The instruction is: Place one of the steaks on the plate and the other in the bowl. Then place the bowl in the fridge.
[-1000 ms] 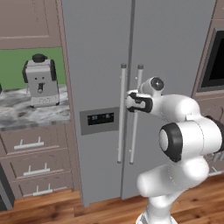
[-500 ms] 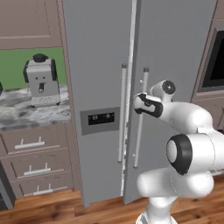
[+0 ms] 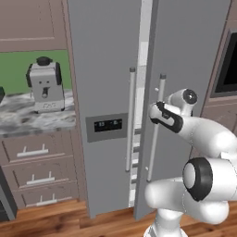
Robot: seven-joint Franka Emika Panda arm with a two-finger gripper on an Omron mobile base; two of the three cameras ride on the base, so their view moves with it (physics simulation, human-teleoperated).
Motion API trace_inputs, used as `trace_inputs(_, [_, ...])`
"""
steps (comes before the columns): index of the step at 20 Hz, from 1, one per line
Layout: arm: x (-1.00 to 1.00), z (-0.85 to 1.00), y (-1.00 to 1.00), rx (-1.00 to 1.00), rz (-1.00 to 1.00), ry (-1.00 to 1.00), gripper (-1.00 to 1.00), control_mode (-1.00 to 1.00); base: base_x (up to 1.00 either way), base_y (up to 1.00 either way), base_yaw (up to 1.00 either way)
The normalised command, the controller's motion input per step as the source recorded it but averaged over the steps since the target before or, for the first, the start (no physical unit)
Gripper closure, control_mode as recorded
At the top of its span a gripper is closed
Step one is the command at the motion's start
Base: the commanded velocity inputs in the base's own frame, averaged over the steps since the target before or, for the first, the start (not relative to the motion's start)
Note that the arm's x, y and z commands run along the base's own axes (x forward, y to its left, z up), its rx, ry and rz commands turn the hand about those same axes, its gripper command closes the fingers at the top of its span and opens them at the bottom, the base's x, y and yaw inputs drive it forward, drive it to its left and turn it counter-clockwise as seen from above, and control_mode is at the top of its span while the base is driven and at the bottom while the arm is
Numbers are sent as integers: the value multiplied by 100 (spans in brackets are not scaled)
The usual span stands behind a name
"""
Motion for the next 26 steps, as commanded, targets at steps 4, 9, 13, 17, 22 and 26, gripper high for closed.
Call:
trace_inputs(4, [0,0,-100,2,0,9,100,-100,0,0,0])
trace_inputs(9, [-21,0,-100,10,0,3,100,-100,0,0,0])
trace_inputs(13, [-62,0,-100,9,0,-1,100,-100,0,0,0])
trace_inputs(17, [-46,12,-100,7,1,0,100,-100,0,0,0])
trace_inputs(22, [-13,14,-100,7,1,6,100,-100,0,0,0])
trace_inputs(26, [-1,5,-24,0,2,3,100,-100,0,0,0])
